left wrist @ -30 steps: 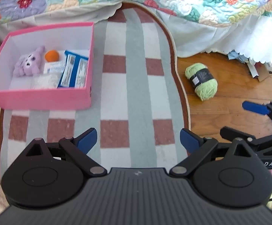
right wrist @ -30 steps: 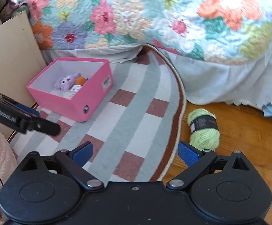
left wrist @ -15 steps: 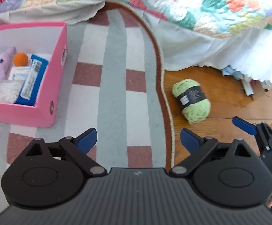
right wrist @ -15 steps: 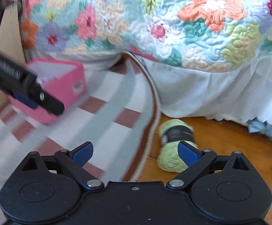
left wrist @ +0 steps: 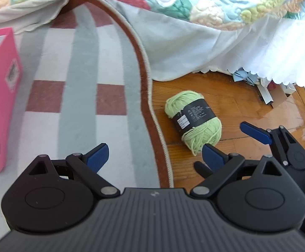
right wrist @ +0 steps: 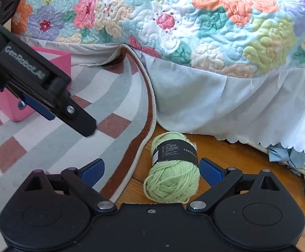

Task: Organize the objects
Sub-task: 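Move the left tool toward the green yarn skein on the floor, then close the left tool on the green yarn skein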

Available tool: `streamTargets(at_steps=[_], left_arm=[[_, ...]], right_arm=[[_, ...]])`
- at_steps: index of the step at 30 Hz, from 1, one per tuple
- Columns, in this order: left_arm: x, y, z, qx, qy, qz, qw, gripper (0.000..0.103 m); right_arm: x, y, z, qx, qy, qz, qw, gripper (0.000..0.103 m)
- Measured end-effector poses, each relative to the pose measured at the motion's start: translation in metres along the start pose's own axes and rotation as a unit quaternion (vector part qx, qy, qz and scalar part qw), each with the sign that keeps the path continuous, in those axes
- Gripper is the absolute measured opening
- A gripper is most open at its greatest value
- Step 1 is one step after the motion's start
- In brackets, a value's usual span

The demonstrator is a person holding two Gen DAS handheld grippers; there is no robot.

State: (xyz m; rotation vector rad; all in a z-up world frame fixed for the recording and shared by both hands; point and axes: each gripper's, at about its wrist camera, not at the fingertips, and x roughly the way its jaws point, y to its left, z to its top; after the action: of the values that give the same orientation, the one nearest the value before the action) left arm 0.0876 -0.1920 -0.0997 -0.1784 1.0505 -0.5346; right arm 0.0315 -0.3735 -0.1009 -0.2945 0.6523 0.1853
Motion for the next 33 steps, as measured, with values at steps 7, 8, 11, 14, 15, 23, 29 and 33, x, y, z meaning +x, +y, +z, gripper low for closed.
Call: streamTargets(at_steps=[7, 8, 11, 14, 15, 23, 29, 33], left_arm=[[0.033, -0.005, 0.008, -0.015, -0.001, -0.024, 0.9996, 0.096], [0.037, -0.008, 0.009, -0.014, 0.000, -0.027, 0.9995, 0.096], [0.051, -0.018, 0.011, 0.007, 0.004, -0.031, 0.9995, 0.096], [0.062, -0.020, 0.013, -0.007, 0.012, -0.042, 0.9990, 0.096], [0.066, -0.020, 0.014, -0.015, 0.012, -0.049, 0.9986, 0.096], [0.094, -0.015, 0.015, -0.060, 0.020, -0.063, 0.9960, 0.095], [0.102, -0.018, 0.014, -0.072, 0.013, -0.096, 0.9927, 0.095], [0.111, -0.019, 0.017, -0.082, 0.020, -0.109, 0.9904, 0.078]], right_arm=[[0.024, -0.012, -0.008, 0.027, 0.013, 0.003, 1.000, 0.099], [0.028, -0.014, -0.009, 0.034, 0.017, 0.004, 0.999, 0.099], [0.041, -0.026, -0.012, 0.084, 0.033, 0.014, 0.996, 0.099], [0.050, -0.038, -0.018, 0.124, 0.037, 0.016, 0.991, 0.099], [0.053, -0.042, -0.020, 0.131, 0.039, 0.015, 0.990, 0.099], [0.072, -0.062, -0.037, 0.187, 0.049, 0.040, 0.980, 0.099], [0.073, -0.067, -0.037, 0.234, 0.042, 0.074, 0.969, 0.098], [0.076, -0.064, -0.037, 0.244, 0.062, 0.082, 0.964, 0.078]])
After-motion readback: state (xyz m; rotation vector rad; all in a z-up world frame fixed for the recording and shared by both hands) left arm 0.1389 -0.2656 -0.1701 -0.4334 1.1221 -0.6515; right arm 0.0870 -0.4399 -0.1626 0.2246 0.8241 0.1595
